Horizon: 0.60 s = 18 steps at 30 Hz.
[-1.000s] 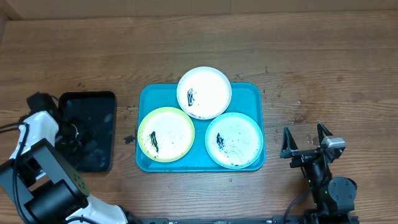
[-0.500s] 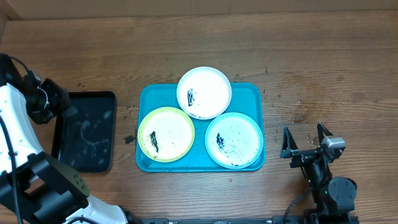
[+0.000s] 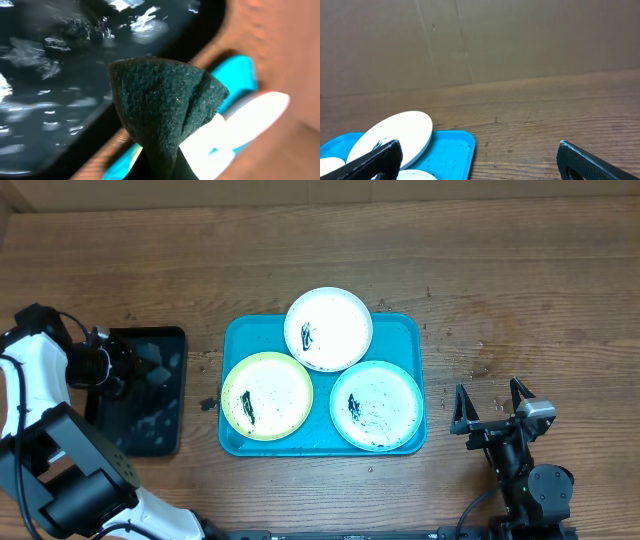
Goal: Clean dirty plates on tray and stack at the side
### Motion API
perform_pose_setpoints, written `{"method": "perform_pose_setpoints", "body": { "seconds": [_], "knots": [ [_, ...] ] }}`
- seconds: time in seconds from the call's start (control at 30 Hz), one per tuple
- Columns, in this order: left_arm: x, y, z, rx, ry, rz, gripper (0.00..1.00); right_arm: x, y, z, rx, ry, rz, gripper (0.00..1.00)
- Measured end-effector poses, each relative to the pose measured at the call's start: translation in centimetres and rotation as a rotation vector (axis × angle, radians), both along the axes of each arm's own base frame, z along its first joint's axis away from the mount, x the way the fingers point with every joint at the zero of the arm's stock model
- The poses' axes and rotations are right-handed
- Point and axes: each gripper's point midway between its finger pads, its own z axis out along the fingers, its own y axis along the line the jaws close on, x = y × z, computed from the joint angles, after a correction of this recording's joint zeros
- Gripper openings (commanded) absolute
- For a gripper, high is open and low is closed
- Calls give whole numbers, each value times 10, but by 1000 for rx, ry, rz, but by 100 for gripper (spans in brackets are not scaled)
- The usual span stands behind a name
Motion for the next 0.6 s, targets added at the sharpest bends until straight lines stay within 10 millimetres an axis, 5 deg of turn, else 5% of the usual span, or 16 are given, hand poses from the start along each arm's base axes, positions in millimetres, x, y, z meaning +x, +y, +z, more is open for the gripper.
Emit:
{"method": "perform_pose_setpoints", "body": {
  "seconds": [0.6],
  "knots": [
    [8,16,60,-548,-47,457,4,0,0,0,0,0,0,100]
  ]
}}
